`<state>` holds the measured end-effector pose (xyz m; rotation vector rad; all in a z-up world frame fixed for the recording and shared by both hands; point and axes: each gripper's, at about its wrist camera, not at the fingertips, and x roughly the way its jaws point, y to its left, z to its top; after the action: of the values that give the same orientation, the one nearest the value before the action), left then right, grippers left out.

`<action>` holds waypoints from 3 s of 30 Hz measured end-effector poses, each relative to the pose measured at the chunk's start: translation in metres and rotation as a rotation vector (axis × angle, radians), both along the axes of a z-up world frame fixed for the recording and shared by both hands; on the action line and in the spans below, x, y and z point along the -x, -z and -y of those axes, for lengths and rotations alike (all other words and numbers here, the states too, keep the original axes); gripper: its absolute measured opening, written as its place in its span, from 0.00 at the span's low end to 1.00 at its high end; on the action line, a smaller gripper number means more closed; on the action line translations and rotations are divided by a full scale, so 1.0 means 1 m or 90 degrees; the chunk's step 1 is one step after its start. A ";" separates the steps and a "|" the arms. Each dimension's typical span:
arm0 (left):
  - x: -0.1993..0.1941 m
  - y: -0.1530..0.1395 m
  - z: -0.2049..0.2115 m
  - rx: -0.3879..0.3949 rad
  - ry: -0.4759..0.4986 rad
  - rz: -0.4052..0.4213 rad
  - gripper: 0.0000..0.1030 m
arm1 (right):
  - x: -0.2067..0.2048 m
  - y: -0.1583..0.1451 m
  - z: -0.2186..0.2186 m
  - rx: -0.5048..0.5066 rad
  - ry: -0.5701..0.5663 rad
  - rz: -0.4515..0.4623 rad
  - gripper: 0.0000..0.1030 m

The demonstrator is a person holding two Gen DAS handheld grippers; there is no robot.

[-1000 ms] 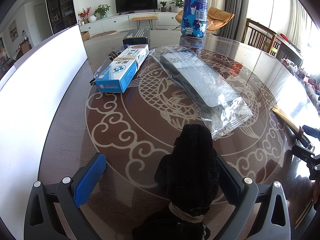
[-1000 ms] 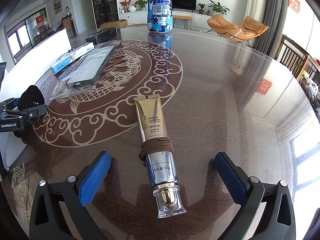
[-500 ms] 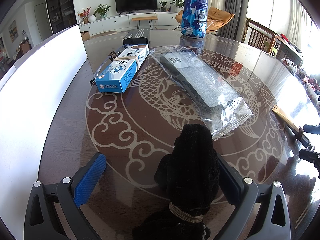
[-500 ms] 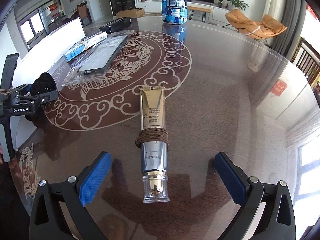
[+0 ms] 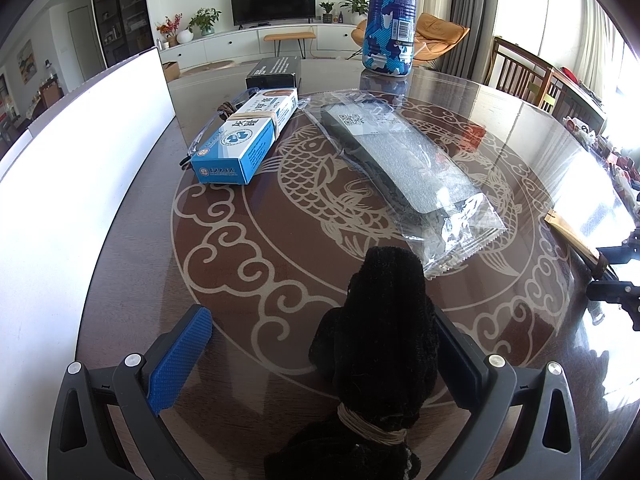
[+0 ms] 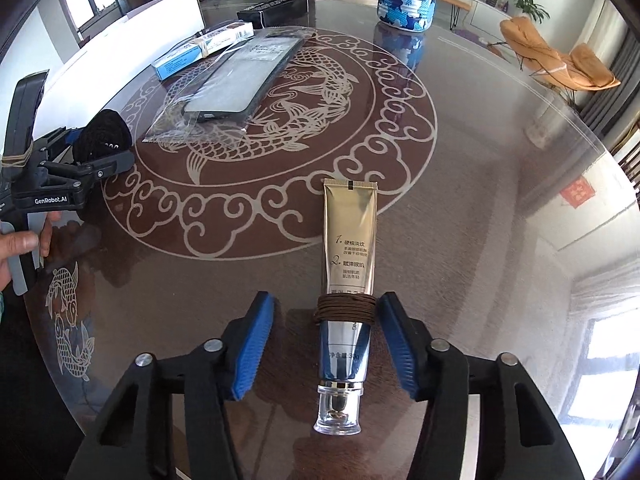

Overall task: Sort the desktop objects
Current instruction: 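Grasp the gold tube with the right tool while the left tool lifts the pouch, then carry the gold tube and black pouch over the cardboard box, then open both tools to drop the tube and pouch into the box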

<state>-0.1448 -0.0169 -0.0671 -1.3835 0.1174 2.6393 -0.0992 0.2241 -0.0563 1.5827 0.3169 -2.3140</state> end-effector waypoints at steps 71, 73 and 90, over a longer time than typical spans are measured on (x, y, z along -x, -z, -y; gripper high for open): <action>-0.021 -0.090 0.346 -0.085 -0.232 0.061 0.26 | 0.071 -0.128 0.451 0.361 -0.194 -0.038 0.30; -0.016 -0.081 0.349 -0.077 -0.240 0.076 0.27 | 0.073 -0.112 0.477 0.329 -0.205 -0.038 0.30; -0.036 -0.108 0.305 -0.012 -0.247 0.019 0.78 | 0.062 -0.098 0.389 0.365 -0.109 -0.141 0.86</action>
<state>-0.1085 -0.3223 0.0404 -1.5777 -0.2009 2.9102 -0.1608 -0.1645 0.0421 0.9880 -0.1513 -2.1799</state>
